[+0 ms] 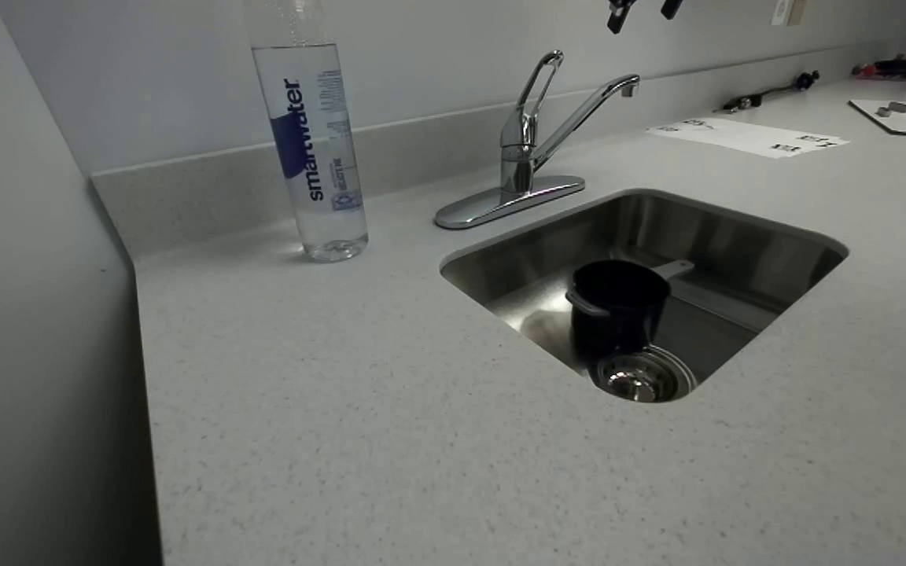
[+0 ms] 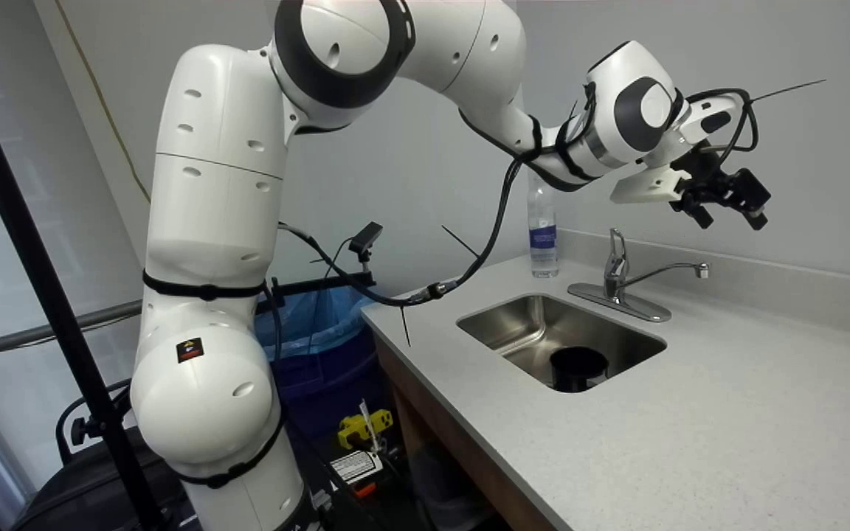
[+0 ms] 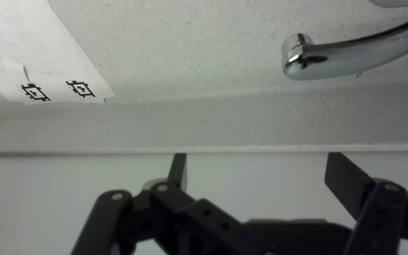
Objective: Open the tap, turn it to the right then close it
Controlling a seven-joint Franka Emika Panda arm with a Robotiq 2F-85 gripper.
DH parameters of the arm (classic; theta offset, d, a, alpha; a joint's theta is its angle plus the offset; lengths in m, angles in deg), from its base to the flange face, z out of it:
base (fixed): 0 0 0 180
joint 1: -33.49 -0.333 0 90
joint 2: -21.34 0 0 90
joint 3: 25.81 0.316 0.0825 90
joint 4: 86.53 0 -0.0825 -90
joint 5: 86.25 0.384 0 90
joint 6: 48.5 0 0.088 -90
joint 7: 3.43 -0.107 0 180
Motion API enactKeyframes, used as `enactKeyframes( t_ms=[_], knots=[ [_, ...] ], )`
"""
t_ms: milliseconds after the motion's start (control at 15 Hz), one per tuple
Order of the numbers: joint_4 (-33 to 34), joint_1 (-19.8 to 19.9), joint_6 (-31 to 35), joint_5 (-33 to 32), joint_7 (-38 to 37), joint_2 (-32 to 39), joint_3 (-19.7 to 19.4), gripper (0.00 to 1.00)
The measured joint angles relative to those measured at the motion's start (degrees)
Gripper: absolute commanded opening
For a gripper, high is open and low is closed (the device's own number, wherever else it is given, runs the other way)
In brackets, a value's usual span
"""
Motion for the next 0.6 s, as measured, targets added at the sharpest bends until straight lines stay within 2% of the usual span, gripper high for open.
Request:
enactKeyframes(
  t_ms=[600],
  knots=[
    [-0.1, -3.0, 6.9, 0.1, -3.5, -0.8, 0.9, 1.00]
  ],
)
